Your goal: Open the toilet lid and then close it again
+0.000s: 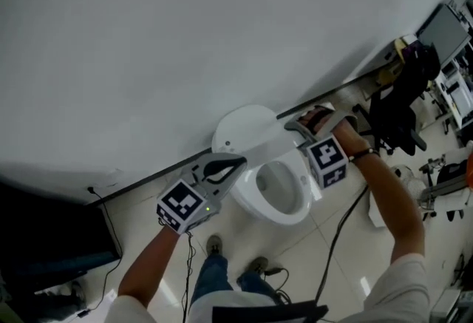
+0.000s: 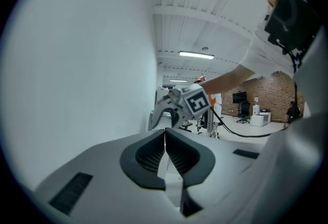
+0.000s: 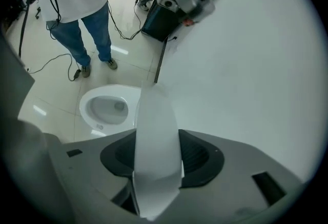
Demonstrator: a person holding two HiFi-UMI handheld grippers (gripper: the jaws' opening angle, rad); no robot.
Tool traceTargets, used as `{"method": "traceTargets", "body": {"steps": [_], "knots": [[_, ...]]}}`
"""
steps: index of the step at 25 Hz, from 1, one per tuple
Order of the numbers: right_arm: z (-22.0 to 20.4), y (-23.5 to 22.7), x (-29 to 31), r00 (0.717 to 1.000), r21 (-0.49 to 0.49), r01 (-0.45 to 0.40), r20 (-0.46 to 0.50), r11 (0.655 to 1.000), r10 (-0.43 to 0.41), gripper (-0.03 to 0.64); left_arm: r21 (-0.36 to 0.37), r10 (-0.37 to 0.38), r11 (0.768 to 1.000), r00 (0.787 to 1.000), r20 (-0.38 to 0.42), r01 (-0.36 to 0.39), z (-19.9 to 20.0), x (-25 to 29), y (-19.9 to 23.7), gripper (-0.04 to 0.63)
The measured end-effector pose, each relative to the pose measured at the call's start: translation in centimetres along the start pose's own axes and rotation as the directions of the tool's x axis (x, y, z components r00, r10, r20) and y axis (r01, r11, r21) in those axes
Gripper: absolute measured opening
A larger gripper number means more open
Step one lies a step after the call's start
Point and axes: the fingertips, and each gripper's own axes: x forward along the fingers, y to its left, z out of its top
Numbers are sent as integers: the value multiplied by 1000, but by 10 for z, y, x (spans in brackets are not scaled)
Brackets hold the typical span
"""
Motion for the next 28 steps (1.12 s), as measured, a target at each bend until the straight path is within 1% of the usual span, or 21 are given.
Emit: {"method": "traceTargets", "body": {"steps": [2, 5, 6, 8, 11, 14, 18, 20, 23, 28], "knots": [[3, 56, -5, 996, 26, 83, 23, 996, -84, 210, 2, -16, 1000, 1000, 6, 16, -3, 17, -24, 0], [13, 132, -6, 976, 55, 214, 36, 975, -217, 221, 21, -39, 999, 999, 26, 39, -13, 41, -59, 0], [18, 154, -4, 968, 73, 243, 36, 967, -246, 226, 29, -47, 999, 998, 34, 46, -18, 48, -70, 0], [28, 199, 4, 963, 126, 259, 37, 958, -266, 233, 26, -50, 998, 998, 40, 49, -32, 58, -89, 0], [40, 264, 23, 966, 224, 230, 63, 947, -250, 258, -3, -41, 999, 999, 23, 41, -62, 71, -117, 0], [59, 335, 49, 970, 328, 166, 115, 930, -214, 267, -29, -35, 999, 999, 5, 35, -98, 81, -144, 0], [75, 411, 97, 972, 391, 117, 145, 913, -187, 282, -24, 1, 1000, 1000, -5, -1, -140, 91, -168, 0], [81, 444, 125, 977, 415, 69, 155, 907, -145, 290, -33, 13, 999, 1000, -6, -14, -157, 96, -174, 0], [92, 483, 168, 983, 458, 12, 160, 889, -95, 296, -51, 16, 999, 1000, -23, -17, -183, 101, -181, 0], [105, 516, 222, 986, 551, -63, 164, 832, -33, 301, -39, 12, 999, 998, -61, -14, -210, 102, -189, 0]]}}
